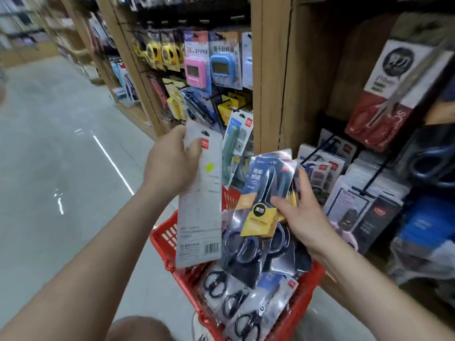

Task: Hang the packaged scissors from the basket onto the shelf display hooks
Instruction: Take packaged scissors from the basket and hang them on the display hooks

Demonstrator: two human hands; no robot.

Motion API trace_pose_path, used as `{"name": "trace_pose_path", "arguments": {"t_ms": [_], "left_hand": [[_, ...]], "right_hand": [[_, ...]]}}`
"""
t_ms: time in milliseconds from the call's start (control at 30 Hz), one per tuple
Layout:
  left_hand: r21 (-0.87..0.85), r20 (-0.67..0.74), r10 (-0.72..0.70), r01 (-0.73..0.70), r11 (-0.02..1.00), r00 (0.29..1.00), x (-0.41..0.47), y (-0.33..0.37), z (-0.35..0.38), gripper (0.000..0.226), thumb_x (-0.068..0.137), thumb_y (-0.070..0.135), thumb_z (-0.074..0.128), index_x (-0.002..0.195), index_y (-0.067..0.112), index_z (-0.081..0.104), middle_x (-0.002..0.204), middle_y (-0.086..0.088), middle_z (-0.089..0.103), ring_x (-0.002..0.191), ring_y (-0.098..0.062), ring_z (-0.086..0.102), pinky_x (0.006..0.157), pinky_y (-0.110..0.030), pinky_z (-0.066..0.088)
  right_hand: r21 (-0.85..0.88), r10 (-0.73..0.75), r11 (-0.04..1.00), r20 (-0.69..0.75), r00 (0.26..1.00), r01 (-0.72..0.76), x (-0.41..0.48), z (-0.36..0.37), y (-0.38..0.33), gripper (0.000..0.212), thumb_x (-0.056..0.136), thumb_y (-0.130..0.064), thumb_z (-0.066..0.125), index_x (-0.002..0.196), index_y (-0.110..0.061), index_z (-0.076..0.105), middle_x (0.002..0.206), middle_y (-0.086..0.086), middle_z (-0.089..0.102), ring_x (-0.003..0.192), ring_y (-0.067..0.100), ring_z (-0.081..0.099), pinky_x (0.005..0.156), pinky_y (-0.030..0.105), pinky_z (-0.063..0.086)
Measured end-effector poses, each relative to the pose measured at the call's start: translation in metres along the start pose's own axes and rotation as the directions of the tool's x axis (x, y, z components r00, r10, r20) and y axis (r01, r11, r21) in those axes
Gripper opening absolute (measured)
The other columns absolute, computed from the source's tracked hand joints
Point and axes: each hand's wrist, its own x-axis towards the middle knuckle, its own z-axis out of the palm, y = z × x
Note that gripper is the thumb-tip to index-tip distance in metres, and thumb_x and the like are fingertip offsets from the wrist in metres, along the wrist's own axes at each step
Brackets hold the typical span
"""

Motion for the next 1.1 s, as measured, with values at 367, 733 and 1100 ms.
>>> {"name": "trace_pose_path", "arguments": {"t_ms": [367, 733, 1100], "left_hand": [[-0.225, 0.403, 0.450, -0.390, 0.893, 0.797, -0.081, 0.107, 0.051, 0.035, 0.101, 0.037, 0.040, 0.078, 0.017, 0.057, 0.079, -0.003, 0.062, 0.084, -0.028, 0.059, 0.079, -0.041, 0.049], [-0.282, 0.464, 0.172, -0.039, 0.959, 0.869, -0.056, 0.092, 0.044, 0.058, 0.079, 0.063, 0.066, 0.129, 0.040, 0.050, 0.109, 0.022, 0.055, 0.103, -0.002, 0.056, 0.084, -0.022, 0.045], [-0.141, 0.432, -0.081, 0.156, 0.978, 0.898, -0.059, 0.094, 0.053, 0.047, 0.075, 0.075, 0.061, 0.087, 0.032, 0.047, 0.085, 0.016, 0.062, 0.077, 0.000, 0.058, 0.058, -0.025, 0.040]], "right_hand": [[0.138, -0.188, 0.968, -0.152, 0.970, 0.209, -0.017, -0.043, -0.012, 0.070, 0.093, -0.023, 0.065, 0.140, -0.060, 0.029, 0.124, -0.021, 0.065, 0.114, 0.002, 0.062, 0.109, 0.042, 0.045], [0.281, -0.209, 0.927, -0.167, 0.964, 0.250, -0.022, -0.075, -0.029, 0.092, 0.078, -0.028, 0.076, 0.134, -0.075, 0.021, 0.153, -0.012, 0.042, 0.140, 0.019, 0.044, 0.113, 0.052, 0.039], [0.143, -0.232, 0.948, -0.304, 0.924, 0.285, -0.020, -0.080, -0.033, 0.025, 0.096, -0.002, 0.053, 0.090, -0.018, 0.071, 0.088, -0.009, 0.071, 0.077, 0.004, 0.063, 0.069, 0.015, 0.048]]}}
